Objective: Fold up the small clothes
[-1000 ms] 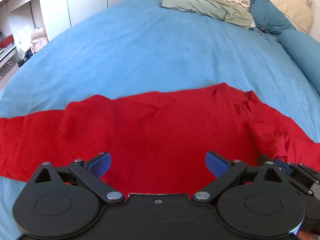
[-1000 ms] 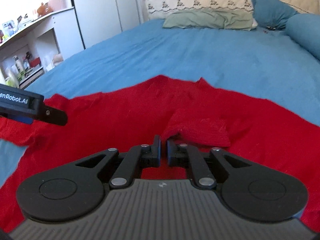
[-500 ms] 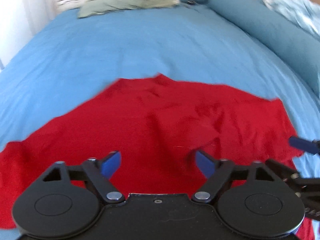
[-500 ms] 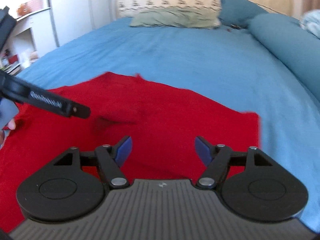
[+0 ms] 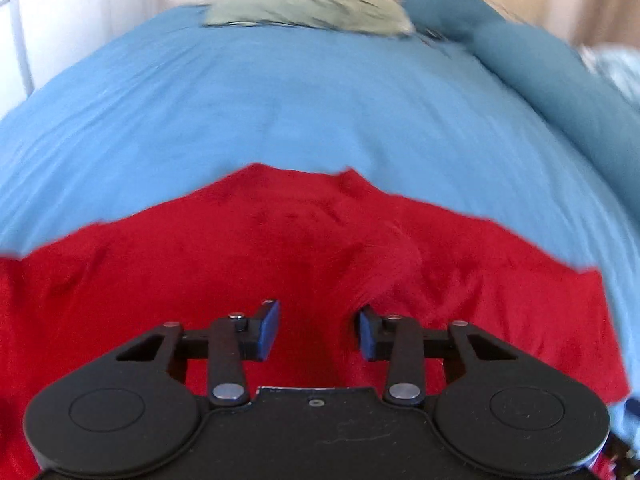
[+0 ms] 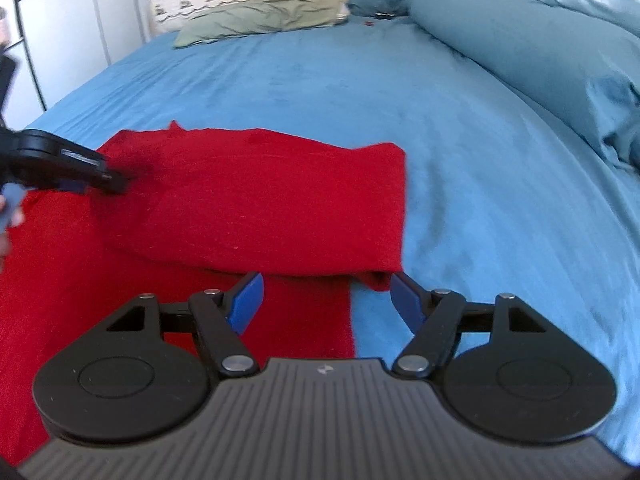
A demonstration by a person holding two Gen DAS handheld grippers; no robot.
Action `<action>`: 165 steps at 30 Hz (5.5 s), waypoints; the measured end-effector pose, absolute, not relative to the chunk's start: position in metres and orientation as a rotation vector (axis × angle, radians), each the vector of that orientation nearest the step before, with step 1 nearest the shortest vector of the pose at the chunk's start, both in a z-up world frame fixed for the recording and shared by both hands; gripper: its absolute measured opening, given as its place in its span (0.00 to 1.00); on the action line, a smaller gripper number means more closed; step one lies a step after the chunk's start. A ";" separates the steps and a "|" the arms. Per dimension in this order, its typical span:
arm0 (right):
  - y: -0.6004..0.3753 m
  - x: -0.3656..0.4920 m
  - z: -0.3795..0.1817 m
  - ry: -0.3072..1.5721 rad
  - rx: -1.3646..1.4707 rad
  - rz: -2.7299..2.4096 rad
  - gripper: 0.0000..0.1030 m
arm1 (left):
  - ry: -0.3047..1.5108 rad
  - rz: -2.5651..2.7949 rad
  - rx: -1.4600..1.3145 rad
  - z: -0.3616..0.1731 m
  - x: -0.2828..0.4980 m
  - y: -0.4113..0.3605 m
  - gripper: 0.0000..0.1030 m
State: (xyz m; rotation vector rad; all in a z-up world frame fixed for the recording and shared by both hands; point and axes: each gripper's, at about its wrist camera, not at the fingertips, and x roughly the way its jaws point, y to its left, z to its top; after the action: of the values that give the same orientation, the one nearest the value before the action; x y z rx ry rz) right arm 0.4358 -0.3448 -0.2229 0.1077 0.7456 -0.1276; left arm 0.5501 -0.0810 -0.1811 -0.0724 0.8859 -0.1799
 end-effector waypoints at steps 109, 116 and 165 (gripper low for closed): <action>-0.170 0.457 -0.103 0.713 0.148 0.039 1.00 | 0.705 0.228 -0.314 -0.063 0.401 0.219 0.97; -0.085 0.452 -0.137 0.766 0.170 0.053 1.00 | 0.746 0.382 -0.438 -0.108 0.387 0.339 0.80; -0.298 0.465 -0.119 0.697 0.239 -0.121 1.00 | 0.719 -0.312 0.041 -0.128 0.496 -0.083 0.05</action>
State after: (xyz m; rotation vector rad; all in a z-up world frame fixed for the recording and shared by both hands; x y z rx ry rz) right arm 0.4655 -0.2981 -0.1186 0.2393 0.6971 -0.1212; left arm 0.4960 -0.0826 -0.1282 0.0412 0.7186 -0.3118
